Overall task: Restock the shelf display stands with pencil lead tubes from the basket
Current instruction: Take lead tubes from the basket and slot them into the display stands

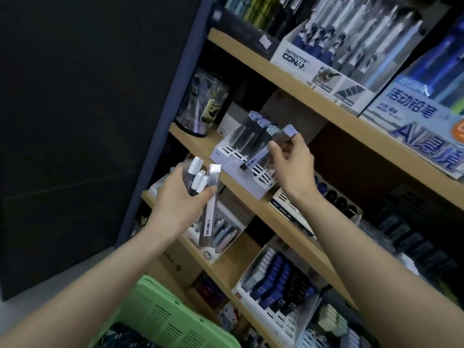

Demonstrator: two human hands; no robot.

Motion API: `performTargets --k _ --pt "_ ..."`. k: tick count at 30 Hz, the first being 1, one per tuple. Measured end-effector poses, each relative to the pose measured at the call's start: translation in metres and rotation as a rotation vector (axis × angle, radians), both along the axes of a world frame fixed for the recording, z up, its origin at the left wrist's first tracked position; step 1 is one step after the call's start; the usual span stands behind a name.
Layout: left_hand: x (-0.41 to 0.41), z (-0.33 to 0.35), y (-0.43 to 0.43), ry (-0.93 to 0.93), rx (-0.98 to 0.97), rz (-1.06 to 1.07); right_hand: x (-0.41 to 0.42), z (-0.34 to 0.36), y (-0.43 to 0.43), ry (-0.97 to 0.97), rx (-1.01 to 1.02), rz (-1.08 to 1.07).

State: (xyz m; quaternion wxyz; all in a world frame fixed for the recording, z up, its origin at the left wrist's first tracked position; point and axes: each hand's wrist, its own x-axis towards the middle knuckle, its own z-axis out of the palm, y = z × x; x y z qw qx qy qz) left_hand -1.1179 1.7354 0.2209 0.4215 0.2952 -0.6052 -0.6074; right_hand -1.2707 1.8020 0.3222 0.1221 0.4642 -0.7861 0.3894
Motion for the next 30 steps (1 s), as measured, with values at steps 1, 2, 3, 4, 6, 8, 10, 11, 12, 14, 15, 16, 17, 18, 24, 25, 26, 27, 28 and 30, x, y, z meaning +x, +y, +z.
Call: performTargets --k 1,2,3,4,6,8,10,11,12,14,15,16,17,18,24,25,26,27,28,30 --pt "-0.001 -0.002 -0.005 0.003 0.009 0.005 -0.004 0.002 -0.006 0.011 -0.010 -0.019" --pt "-0.002 -0.004 -0.009 0.006 0.016 0.010 -0.008 0.004 -0.011 0.021 -0.023 -0.037" --pt "-0.004 -0.006 -0.013 0.008 0.023 0.016 -0.012 0.005 -0.015 0.027 -0.039 -0.052" --pt "-0.005 -0.008 -0.016 0.013 0.033 0.020 -0.014 0.006 -0.019 0.026 -0.056 -0.064" --pt "-0.007 -0.012 -0.022 0.018 0.055 0.021 -0.019 0.007 -0.027 0.010 -0.083 -0.076" --pt "-0.009 -0.014 -0.027 0.017 0.063 0.022 -0.023 0.008 -0.036 0.013 -0.078 -0.075" --pt "-0.010 -0.015 -0.032 0.025 0.067 0.027 -0.025 0.008 -0.044 0.037 -0.054 -0.072" --pt "-0.011 -0.016 -0.034 0.033 0.073 0.030 -0.026 0.007 -0.048 0.045 -0.047 -0.069" --pt "-0.011 -0.016 -0.035 0.040 0.080 0.033 -0.026 0.006 -0.053 0.051 -0.036 -0.069" --pt "-0.010 -0.018 -0.039 0.048 0.093 0.041 -0.025 0.003 -0.063 0.065 0.001 -0.064" --pt "-0.010 -0.020 -0.041 0.050 0.099 0.044 -0.024 0.001 -0.068 0.072 0.019 -0.063" --pt "-0.009 -0.021 -0.042 0.051 0.105 0.047 -0.023 -0.001 -0.073 0.075 0.031 -0.064" --pt "-0.008 -0.023 -0.044 0.053 0.113 0.048 -0.023 -0.002 -0.077 0.075 0.038 -0.068" --pt "-0.007 -0.023 -0.045 0.055 0.120 0.049 -0.023 -0.001 -0.081 0.076 0.046 -0.078" --pt "-0.001 -0.026 -0.050 0.045 0.132 0.061 -0.030 0.014 -0.094 0.078 0.188 -0.163" --pt "-0.001 -0.027 -0.051 0.045 0.136 0.060 -0.031 0.017 -0.095 0.066 0.209 -0.163" --pt "0.000 -0.027 -0.051 0.047 0.141 0.058 -0.032 0.020 -0.096 0.051 0.224 -0.156" --pt "0.000 -0.028 -0.052 0.047 0.144 0.054 -0.032 0.021 -0.096 0.034 0.232 -0.148" --pt "0.000 -0.028 -0.052 0.046 0.144 0.050 -0.033 0.022 -0.097 0.020 0.236 -0.140" --pt "-0.001 -0.030 -0.052 0.041 0.145 0.044 -0.033 0.020 -0.097 0.005 0.255 -0.130"
